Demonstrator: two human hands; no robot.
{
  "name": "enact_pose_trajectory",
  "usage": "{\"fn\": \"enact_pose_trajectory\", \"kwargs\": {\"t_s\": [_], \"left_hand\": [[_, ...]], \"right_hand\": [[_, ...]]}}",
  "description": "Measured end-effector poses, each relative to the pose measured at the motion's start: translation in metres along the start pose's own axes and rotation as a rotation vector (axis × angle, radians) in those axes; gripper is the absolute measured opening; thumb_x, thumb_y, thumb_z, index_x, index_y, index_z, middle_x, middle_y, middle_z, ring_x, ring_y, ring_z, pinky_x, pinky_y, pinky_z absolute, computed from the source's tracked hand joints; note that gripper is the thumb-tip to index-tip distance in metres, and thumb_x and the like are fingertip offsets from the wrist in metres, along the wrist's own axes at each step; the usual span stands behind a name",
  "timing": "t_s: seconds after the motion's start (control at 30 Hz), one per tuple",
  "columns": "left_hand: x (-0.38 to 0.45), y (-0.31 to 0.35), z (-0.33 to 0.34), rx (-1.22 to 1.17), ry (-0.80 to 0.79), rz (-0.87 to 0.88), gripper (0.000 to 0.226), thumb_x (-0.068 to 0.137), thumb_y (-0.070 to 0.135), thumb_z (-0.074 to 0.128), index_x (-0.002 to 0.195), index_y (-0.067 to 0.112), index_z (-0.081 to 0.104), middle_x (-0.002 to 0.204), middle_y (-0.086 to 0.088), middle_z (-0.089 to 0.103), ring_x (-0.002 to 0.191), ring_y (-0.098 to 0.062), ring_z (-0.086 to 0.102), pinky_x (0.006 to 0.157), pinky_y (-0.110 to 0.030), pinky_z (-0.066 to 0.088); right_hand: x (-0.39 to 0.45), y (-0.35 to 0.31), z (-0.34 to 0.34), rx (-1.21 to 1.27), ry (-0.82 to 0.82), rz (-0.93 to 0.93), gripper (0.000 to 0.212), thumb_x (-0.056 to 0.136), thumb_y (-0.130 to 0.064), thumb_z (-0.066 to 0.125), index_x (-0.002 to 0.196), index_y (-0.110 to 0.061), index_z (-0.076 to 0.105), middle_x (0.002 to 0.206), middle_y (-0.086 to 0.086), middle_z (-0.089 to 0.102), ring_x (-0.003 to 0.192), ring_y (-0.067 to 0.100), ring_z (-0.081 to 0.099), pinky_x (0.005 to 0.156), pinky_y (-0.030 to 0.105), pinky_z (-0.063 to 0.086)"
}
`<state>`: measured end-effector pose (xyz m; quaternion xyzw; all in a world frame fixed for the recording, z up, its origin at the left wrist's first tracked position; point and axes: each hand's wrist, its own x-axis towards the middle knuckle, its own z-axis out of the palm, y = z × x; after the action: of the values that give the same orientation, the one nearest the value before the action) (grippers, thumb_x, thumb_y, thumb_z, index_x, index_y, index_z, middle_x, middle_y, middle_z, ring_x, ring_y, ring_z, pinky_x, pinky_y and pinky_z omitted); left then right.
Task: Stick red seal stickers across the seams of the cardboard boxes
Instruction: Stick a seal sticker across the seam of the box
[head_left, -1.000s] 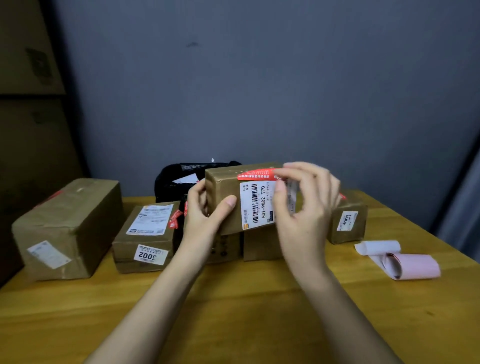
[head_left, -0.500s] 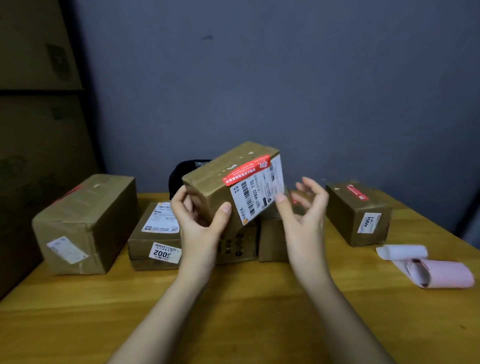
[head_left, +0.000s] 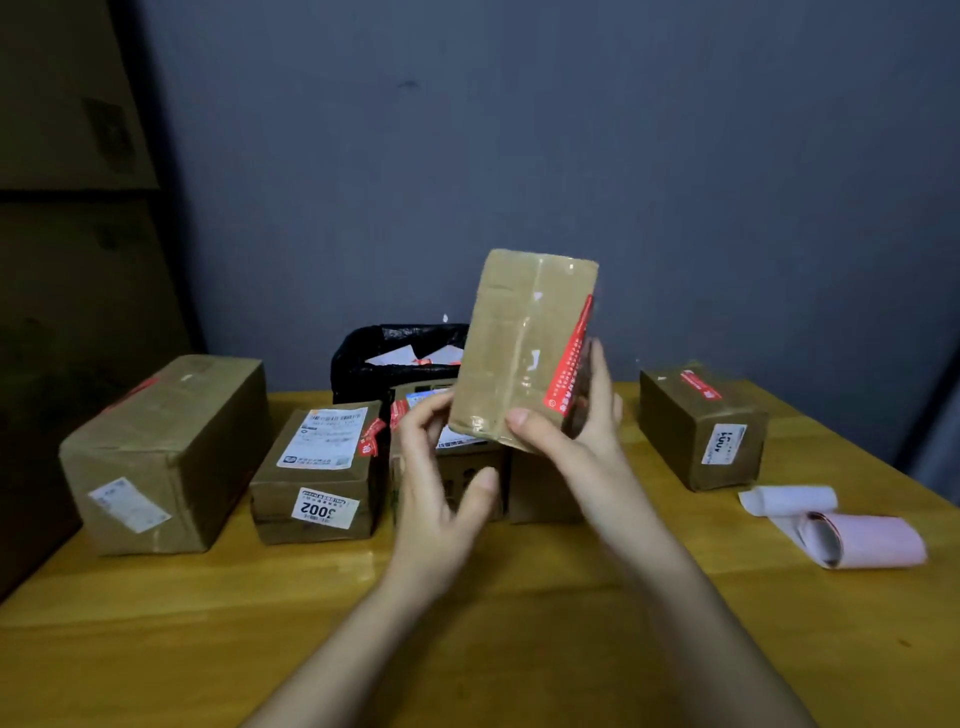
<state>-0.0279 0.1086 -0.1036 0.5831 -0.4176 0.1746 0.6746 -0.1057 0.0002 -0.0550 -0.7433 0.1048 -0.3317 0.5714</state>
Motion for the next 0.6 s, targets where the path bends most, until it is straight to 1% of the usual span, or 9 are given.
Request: {"fn": "enact_pose_trajectory", "kwargs": {"t_s": [0.07, 0.1, 0.2, 0.27, 0.3, 0.4, 0.47, 0.53, 0.6], "left_hand": [[0.004, 0.001, -0.010, -0.109, 0.001, -0.055, 0.049, 0.085, 0.045, 0.053, 0.127, 0.022, 0.039, 0.128, 0.014, 0.054, 0.124, -0.012, 0.051, 0.101, -0.026, 0.041], [0.007, 0.002, -0.014, -0.133, 0.017, -0.060, 0.043, 0.087, 0.038, 0.050, 0.126, 0.023, 0.040, 0.128, 0.012, 0.055, 0.122, -0.014, 0.052, 0.100, -0.028, 0.042], [0.020, 0.009, -0.030, -0.037, 0.020, -0.016, 0.048, 0.086, 0.029, 0.052, 0.132, 0.025, 0.038, 0.134, 0.017, 0.048, 0.124, -0.014, 0.050, 0.100, -0.031, 0.043], [0.032, 0.014, -0.044, 0.059, -0.072, 0.005, 0.063, 0.083, 0.032, 0.055, 0.140, 0.021, 0.030, 0.138, 0.023, 0.039, 0.130, -0.006, 0.043, 0.103, -0.024, 0.041], [0.037, 0.017, -0.051, 0.121, -0.145, 0.020, 0.071, 0.081, 0.036, 0.056, 0.143, 0.021, 0.026, 0.144, 0.018, 0.033, 0.135, -0.005, 0.036, 0.107, -0.024, 0.037], [0.049, 0.023, -0.070, 0.356, -0.370, 0.080, 0.087, 0.076, 0.048, 0.060, 0.149, 0.030, 0.015, 0.156, 0.010, 0.015, 0.144, -0.006, 0.018, 0.115, -0.031, 0.027], [0.053, 0.027, -0.076, 0.404, -0.468, 0.041, 0.094, 0.073, 0.049, 0.063, 0.149, 0.040, 0.009, 0.155, 0.015, 0.015, 0.143, -0.004, 0.019, 0.114, -0.036, 0.028], [0.053, 0.029, -0.078, 0.298, -0.543, -0.053, 0.096, 0.072, 0.047, 0.066, 0.147, 0.047, 0.006, 0.151, 0.022, 0.021, 0.140, -0.001, 0.025, 0.108, -0.026, 0.037], [0.051, 0.026, -0.078, 0.218, -0.556, -0.106, 0.098, 0.071, 0.045, 0.067, 0.147, 0.046, 0.006, 0.147, 0.027, 0.026, 0.137, 0.006, 0.026, 0.100, -0.010, 0.038]], "right_hand": [[0.004, -0.001, -0.013, -0.105, -0.029, -0.044, 0.105, 0.072, -0.041, 0.080, 0.149, -0.045, 0.009, 0.128, -0.017, 0.023, 0.111, -0.014, 0.034, 0.093, 0.012, 0.028], [0.007, -0.001, -0.019, -0.156, -0.058, -0.066, 0.100, 0.075, -0.035, 0.079, 0.148, -0.046, 0.012, 0.127, -0.016, 0.024, 0.109, -0.016, 0.035, 0.092, 0.011, 0.031], [0.011, -0.001, -0.035, -0.302, -0.161, -0.139, 0.090, 0.075, -0.035, 0.080, 0.143, -0.051, 0.023, 0.131, -0.018, 0.030, 0.120, -0.013, 0.034, 0.103, 0.026, 0.039], [0.011, -0.005, -0.044, -0.378, -0.225, -0.200, 0.088, 0.072, -0.034, 0.081, 0.140, -0.051, 0.028, 0.133, -0.023, 0.031, 0.124, -0.013, 0.032, 0.105, 0.027, 0.039], [0.011, -0.008, -0.048, -0.416, -0.261, -0.236, 0.087, 0.072, -0.032, 0.082, 0.139, -0.050, 0.030, 0.135, -0.025, 0.030, 0.125, -0.014, 0.030, 0.107, 0.027, 0.038], [0.013, -0.016, -0.056, -0.569, -0.389, -0.309, 0.087, 0.074, -0.031, 0.081, 0.140, -0.051, 0.030, 0.142, -0.029, 0.023, 0.132, -0.006, 0.026, 0.107, 0.030, 0.039], [0.016, -0.022, -0.057, -0.656, -0.454, -0.351, 0.087, 0.075, -0.032, 0.079, 0.140, -0.055, 0.026, 0.145, -0.030, 0.019, 0.134, -0.002, 0.021, 0.104, 0.022, 0.035], [0.020, -0.026, -0.057, -0.713, -0.490, -0.383, 0.086, 0.076, -0.031, 0.077, 0.140, -0.056, 0.025, 0.148, -0.031, 0.016, 0.134, -0.004, 0.017, 0.098, 0.010, 0.027], [0.023, -0.029, -0.059, -0.735, -0.519, -0.379, 0.082, 0.078, -0.029, 0.075, 0.140, -0.054, 0.027, 0.149, -0.031, 0.016, 0.134, -0.006, 0.016, 0.094, 0.007, 0.028]]}}
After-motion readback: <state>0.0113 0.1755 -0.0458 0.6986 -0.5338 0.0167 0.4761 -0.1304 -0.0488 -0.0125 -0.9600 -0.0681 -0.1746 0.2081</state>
